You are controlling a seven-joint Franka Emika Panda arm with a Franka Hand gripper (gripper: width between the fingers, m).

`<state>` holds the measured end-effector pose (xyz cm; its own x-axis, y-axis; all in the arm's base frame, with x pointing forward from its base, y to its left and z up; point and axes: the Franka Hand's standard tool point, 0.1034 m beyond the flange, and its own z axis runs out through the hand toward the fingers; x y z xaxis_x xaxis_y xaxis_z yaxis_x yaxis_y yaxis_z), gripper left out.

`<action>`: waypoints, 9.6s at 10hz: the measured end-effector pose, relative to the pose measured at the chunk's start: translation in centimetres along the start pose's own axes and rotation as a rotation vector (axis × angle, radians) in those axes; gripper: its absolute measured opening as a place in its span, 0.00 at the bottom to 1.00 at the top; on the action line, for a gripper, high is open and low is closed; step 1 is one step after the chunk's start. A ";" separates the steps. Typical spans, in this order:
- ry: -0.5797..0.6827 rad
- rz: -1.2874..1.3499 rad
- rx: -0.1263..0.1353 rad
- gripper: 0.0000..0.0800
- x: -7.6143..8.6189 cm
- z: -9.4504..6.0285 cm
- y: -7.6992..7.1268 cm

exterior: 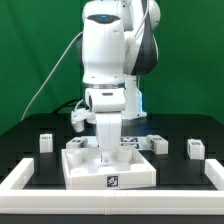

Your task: Assemble one leg

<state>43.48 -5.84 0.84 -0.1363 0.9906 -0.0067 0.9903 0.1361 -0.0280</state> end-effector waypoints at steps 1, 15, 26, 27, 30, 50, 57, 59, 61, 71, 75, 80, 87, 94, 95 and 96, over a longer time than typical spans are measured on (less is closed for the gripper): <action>0.000 0.000 0.000 0.55 0.0 0.0 0.0; 0.018 0.150 -0.013 0.07 6.2 -0.2 2.4; 0.054 0.103 -0.034 0.08 12.5 -0.3 6.6; 0.054 0.103 -0.034 0.31 12.5 -0.3 6.6; 0.054 0.103 -0.034 0.70 12.5 -0.3 6.6; 0.141 1.313 -0.024 0.81 18.4 -4.5 3.1; 0.186 1.863 0.046 0.81 21.3 -3.7 1.7; 0.164 1.858 0.065 0.81 21.3 -3.7 1.7; 0.015 1.814 0.200 0.81 21.9 -3.6 0.7; -0.570 1.635 0.859 0.81 21.7 -1.6 -0.8; -0.600 1.601 0.910 0.81 22.0 -0.7 -0.9; -0.581 1.594 0.902 0.81 21.9 0.2 -1.0; -0.579 1.594 0.901 0.36 22.0 0.2 -1.0; -0.581 1.559 0.901 0.36 20.6 -8.1 0.6; -0.580 1.560 0.899 0.36 20.7 -8.0 0.6; -0.551 1.574 0.871 0.36 20.7 -7.9 1.0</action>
Offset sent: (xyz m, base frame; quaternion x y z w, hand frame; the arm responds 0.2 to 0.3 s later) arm 0.0000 0.0000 0.0000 0.0000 0.0000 0.0000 1.0000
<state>41.89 14.87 8.57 0.5962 0.0501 -0.8013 -0.0625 -0.9921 -0.1085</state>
